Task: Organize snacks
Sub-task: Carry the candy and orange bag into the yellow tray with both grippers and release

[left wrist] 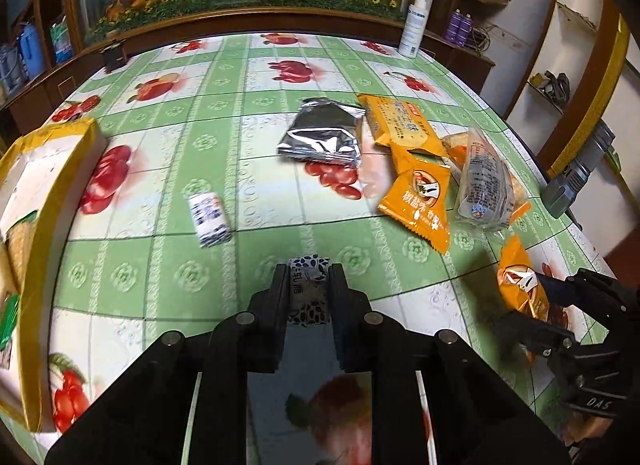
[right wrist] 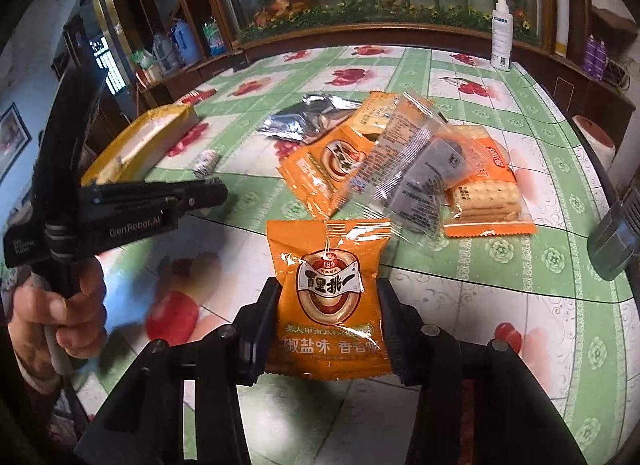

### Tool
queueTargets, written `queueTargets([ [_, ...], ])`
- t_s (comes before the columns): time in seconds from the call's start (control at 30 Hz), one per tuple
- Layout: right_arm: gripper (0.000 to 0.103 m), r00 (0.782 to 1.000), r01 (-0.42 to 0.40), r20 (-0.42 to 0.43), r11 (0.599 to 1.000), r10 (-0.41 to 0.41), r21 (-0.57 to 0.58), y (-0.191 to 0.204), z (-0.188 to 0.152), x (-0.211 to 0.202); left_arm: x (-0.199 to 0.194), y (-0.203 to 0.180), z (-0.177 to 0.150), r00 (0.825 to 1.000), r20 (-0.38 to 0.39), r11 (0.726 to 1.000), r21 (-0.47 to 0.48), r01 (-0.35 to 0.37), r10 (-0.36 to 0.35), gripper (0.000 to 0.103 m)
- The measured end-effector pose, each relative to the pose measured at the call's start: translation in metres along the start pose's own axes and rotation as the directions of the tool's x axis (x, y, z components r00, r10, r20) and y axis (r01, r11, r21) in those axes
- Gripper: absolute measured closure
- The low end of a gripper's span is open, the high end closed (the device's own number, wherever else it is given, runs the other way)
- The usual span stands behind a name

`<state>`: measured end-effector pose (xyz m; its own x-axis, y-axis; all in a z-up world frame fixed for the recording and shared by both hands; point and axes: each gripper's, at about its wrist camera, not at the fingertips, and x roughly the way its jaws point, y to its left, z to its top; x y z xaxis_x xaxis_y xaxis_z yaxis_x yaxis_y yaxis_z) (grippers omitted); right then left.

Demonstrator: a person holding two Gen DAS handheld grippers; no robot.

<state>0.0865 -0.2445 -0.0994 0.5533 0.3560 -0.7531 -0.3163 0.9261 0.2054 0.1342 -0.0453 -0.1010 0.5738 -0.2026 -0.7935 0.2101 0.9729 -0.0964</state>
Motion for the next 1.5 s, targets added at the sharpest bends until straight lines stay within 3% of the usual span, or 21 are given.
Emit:
queueTargets([
  [0.3, 0.055, 0.995, -0.091, 0.029, 0.996, 0.092, -0.017, 0.035, 0.01, -0.005, -0.034, 0.043, -0.017, 0.999, 0.032, 0.992, -0.121, -0.025, 0.029, 0.087],
  [0.93, 0.055, 0.973, -0.228, 0.019, 0.971, 0.23, -0.079, 0.118, 0.033, 0.005, -0.092, 0.112, -0.042, 0.99, 0.118, 0.964, -0.262, -0.045, 0.078, 0.087],
  [1.2, 0.055, 0.954, -0.3, -0.023, 0.948, 0.299, -0.103, 0.163, 0.052, 0.029, -0.11, 0.151, -0.055, 0.984, 0.137, 0.938, -0.342, -0.059, 0.112, 0.087],
  [1.5, 0.055, 0.944, -0.329, -0.021, 0.936, 0.329, -0.127, 0.207, 0.071, 0.053, -0.109, 0.193, -0.073, 0.981, 0.11, 0.901, -0.423, -0.097, 0.157, 0.087],
])
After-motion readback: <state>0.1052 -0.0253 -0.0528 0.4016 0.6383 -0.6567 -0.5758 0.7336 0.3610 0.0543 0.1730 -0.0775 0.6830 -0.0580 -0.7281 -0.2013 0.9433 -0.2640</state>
